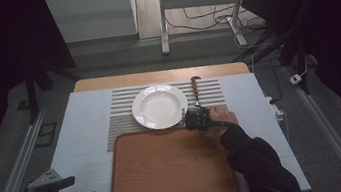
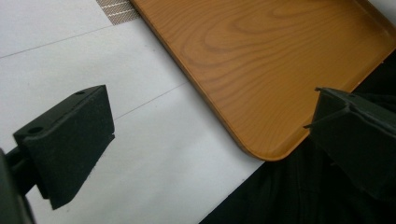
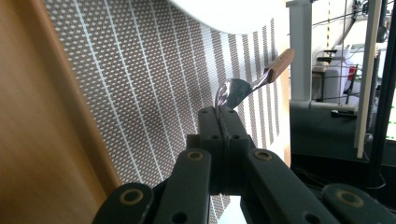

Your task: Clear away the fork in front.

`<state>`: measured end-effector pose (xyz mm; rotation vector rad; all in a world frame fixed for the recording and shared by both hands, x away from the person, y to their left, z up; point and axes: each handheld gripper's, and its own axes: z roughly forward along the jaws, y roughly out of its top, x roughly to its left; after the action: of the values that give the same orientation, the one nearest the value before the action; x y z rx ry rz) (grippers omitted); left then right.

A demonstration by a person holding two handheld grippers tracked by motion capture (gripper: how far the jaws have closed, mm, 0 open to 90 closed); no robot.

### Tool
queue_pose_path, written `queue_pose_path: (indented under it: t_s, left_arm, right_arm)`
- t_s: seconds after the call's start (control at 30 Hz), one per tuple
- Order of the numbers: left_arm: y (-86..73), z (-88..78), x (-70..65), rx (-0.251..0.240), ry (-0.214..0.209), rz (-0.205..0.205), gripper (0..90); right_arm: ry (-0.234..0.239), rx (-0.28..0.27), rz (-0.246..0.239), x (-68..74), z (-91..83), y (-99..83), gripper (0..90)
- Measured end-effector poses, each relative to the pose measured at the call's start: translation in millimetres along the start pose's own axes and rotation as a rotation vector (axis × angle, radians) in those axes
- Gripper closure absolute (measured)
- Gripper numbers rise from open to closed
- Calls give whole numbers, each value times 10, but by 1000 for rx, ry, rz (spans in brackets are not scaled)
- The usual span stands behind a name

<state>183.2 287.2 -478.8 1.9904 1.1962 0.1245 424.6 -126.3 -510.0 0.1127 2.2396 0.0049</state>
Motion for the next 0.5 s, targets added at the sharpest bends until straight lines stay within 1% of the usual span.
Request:
queue_pose_path:
  t_s: [0.03, 0.07, 0.1, 0.13, 0.17, 0.2, 0.23, 0.27, 0.3, 0.33, 0.37, 0.4, 0.43, 0.5]
  left_arm:
    - [0, -1, -1, 0, 0, 2, 0]
    - [0, -1, -3, 0, 0, 3, 0]
    - [0, -1, -3, -1, -2, 4, 0]
    - [1, -2, -3, -1, -2, 5, 0]
    - [1, -2, -3, -1, -4, 6, 0]
    - [2, -2, -2, -1, -6, 6, 0]
    - [2, -2, -3, -1, -7, 7, 0]
    - [3, -2, -3, 1, -10, 7, 0]
    - [4, 0, -4, 4, -16, 9, 0]
    - [6, 3, -8, 6, -19, 11, 0]
    - [7, 6, -11, 8, -20, 13, 0]
    - [10, 9, -14, 12, -23, 15, 0]
    - [12, 12, -15, 14, -29, 16, 0]
    - [15, 15, -17, 17, -28, 18, 0]
  right_arm:
    - [8, -1, 22, -5, -26, -6, 900]
    - [33, -25, 28, -29, -38, -17, 900]
    - [33, -22, 46, -31, -71, -22, 900]
    - [39, -38, 44, -48, -80, -29, 900]
    - [14, -27, 58, -49, -130, -32, 900]
    - [45, -56, 67, -71, -140, -45, 900]
    - [20, -43, 70, -71, -173, -46, 900]
    - [28, -55, 80, -79, -195, -59, 900]
    - [28, -55, 80, -79, -195, -59, 900]
    - [45, -63, 90, -99, -248, -88, 900]
    - [45, -63, 90, -99, -248, -88, 900]
    - [49, -70, 105, -98, -263, -97, 900]
    - [56, -87, 125, -117, -318, -134, 900]
    - [64, -108, 144, -147, -370, -172, 900]
